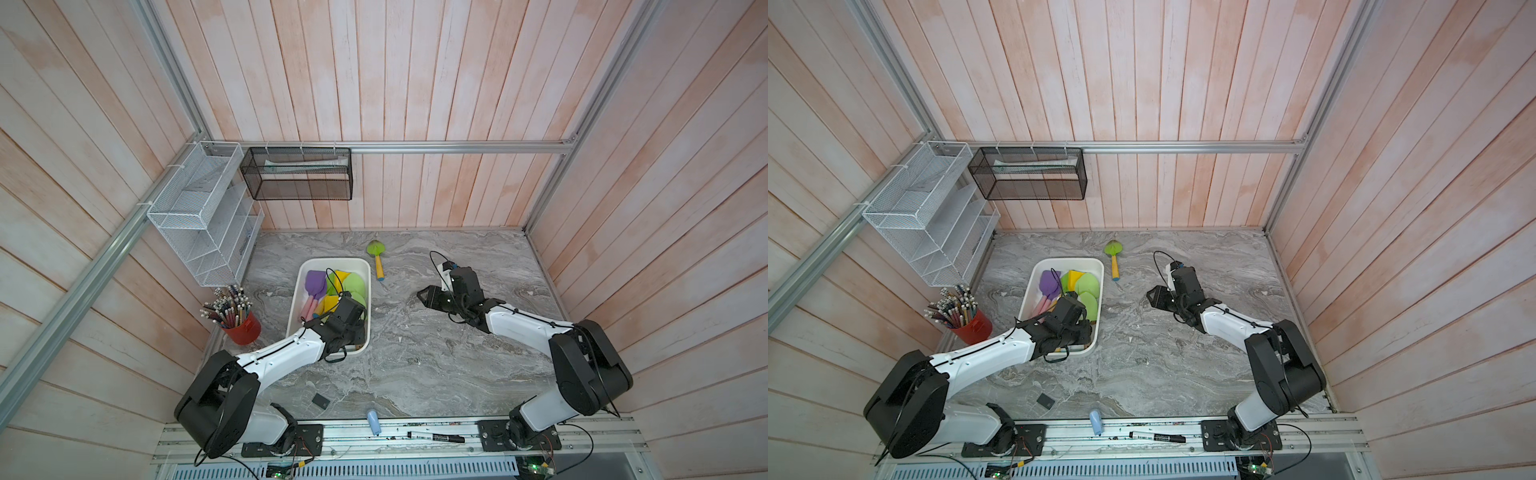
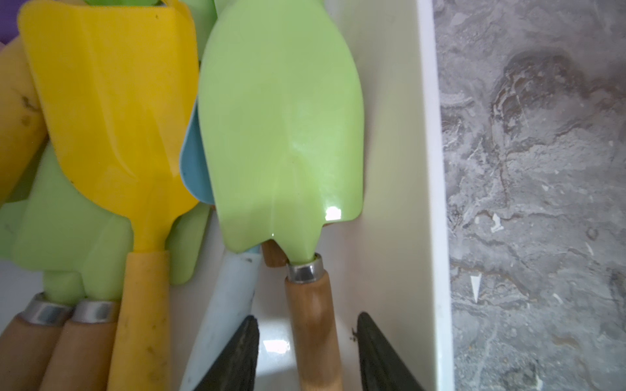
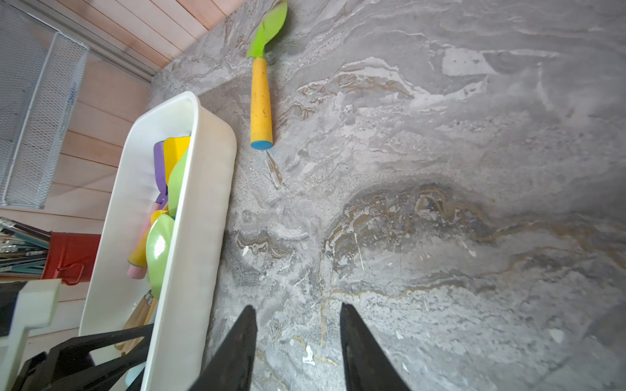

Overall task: Take the shovel out of the storage box
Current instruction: Pick up the shovel from the storage box.

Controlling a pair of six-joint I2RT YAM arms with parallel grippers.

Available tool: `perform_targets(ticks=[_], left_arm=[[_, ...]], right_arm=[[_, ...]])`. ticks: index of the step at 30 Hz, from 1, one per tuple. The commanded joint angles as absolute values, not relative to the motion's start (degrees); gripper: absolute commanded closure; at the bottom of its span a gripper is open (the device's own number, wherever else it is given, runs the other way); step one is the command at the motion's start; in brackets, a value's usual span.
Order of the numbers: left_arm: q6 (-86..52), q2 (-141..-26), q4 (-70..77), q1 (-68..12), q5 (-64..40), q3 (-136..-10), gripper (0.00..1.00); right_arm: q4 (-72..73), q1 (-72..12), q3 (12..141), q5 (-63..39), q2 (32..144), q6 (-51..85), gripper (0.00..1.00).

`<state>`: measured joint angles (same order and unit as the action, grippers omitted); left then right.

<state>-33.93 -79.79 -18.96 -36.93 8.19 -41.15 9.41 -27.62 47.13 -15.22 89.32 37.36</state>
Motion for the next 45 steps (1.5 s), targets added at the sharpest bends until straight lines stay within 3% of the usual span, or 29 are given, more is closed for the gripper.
perform_targets(ticks=[1, 12, 20, 26, 45], left_arm=[[-33.9, -80.9, -19.8, -38.4, 11.8, -43.1, 0.50], [-32.4, -85.3, -25.7, -40.7, 19.1, -47.1, 0.54], [-31.0, -86.8, -24.7, -40.6, 19.7, -46.7, 0.55], [-31.1, -87.5, -25.6, -40.8, 20.4, -46.8, 0.63], [-35.3, -83.9, -24.6, -41.9, 18.9, -39.9, 0.63]], right_arm=[[12.6, -27.2, 45.9, -18.4, 87.9, 39.0, 0.57], [14.5, -26.0, 44.7, -21.6, 87.7, 40.4, 0.57], [14.5, -25.9, 44.8, -22.0, 87.4, 40.2, 0.57], [14.9, -25.9, 43.7, -22.1, 87.4, 40.3, 0.57], [15.9, -26.4, 43.9, -23.3, 88.7, 41.0, 0.57]])
